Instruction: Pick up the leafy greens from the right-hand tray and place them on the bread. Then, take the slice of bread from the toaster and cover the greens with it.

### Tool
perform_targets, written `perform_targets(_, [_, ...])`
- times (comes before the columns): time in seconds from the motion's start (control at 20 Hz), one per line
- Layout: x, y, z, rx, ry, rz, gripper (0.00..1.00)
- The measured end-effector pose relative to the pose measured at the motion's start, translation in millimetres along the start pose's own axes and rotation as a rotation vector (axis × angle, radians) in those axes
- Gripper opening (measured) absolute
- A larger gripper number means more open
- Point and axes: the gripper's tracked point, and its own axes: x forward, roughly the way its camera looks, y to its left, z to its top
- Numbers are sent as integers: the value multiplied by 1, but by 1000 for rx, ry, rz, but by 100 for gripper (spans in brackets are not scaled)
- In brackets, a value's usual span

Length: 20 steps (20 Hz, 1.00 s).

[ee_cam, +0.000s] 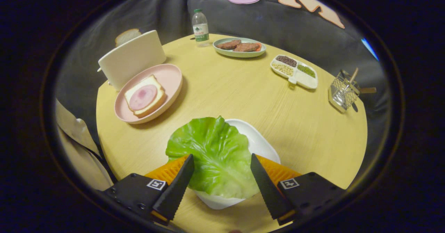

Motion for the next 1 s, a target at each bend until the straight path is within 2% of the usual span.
perform_targets(0.2, [3,-4,-1,5,14,-13,97])
perform_targets(0.65, [4,5,-2,4,7,-36,55])
perform_targets(1.0, [4,5,2,-5,6,-72,4])
